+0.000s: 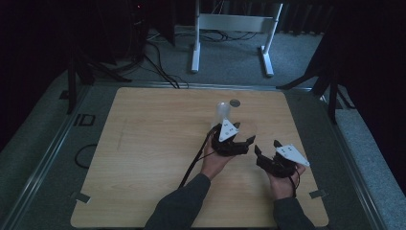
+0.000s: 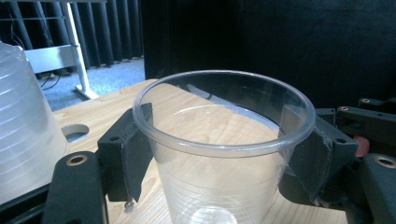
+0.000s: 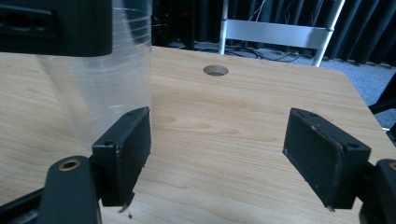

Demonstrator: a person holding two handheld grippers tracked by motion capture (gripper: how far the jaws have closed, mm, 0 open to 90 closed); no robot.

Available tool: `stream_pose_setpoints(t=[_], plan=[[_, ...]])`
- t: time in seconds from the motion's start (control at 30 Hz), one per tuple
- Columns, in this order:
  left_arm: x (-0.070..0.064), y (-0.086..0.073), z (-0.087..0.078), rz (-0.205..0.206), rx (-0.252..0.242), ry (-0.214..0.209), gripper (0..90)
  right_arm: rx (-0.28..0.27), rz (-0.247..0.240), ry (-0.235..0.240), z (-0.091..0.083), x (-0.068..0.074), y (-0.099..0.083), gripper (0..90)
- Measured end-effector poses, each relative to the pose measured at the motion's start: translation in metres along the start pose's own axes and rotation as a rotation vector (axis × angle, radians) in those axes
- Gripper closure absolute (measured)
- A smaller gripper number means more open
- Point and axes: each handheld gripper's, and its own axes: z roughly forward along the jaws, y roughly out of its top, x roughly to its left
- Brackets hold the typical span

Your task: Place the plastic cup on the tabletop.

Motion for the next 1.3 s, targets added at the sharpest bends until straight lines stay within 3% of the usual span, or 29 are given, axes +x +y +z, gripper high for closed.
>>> stream_pose_setpoints(t=[1.3], plan=[[0.002,-0.035,-0.007,-0.014,0.009,0.035,27.7,0.010,-0.008,-0.004,0.002,-0.001,-0.003,23.0]])
